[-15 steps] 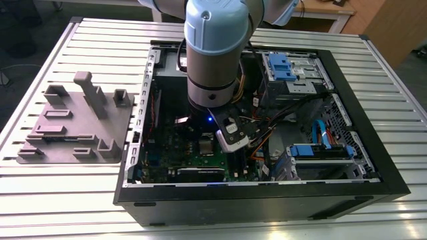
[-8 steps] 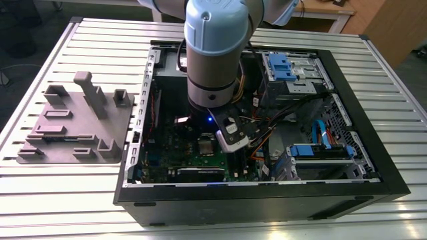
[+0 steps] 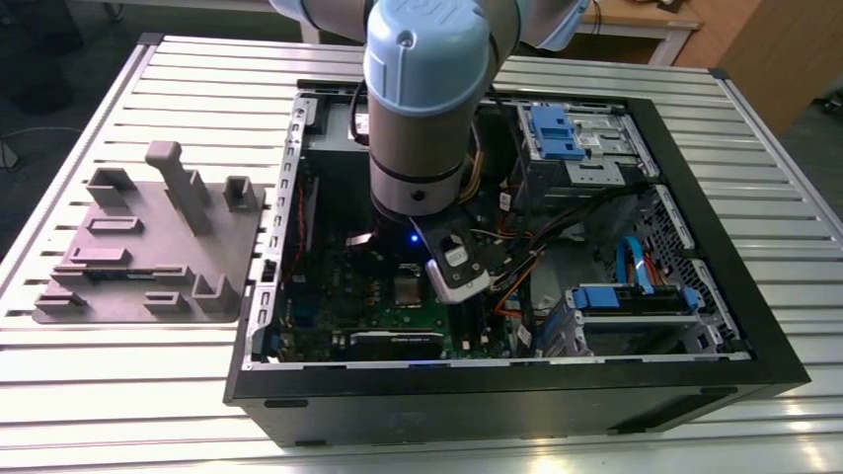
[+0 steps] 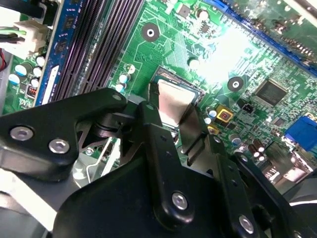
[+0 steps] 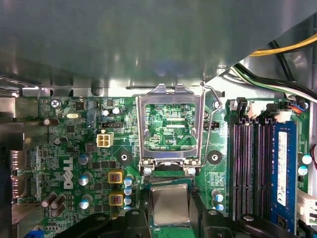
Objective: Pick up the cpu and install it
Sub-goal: 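Place the cpu into insertion slot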
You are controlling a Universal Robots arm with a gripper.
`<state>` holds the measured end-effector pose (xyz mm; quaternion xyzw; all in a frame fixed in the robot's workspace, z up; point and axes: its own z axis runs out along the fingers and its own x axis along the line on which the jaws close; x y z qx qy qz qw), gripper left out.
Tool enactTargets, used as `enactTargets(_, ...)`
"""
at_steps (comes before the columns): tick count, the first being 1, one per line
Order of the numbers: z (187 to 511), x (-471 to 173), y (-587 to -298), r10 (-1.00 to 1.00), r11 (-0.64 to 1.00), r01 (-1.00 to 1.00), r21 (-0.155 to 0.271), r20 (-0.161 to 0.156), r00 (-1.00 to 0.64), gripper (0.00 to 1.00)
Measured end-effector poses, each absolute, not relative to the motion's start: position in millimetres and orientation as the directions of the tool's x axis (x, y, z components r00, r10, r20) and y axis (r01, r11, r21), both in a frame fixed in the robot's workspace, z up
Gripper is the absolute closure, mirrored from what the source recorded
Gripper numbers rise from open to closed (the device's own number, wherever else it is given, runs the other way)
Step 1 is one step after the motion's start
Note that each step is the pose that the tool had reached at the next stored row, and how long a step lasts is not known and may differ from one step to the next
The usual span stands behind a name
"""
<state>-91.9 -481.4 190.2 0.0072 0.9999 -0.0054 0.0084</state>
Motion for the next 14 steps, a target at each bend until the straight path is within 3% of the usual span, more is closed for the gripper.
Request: enactTargets(14, 195.5, -91.9, -481.5, 0.019, 1.0, 0.019, -0.01, -0.017, -1.0, 0.58)
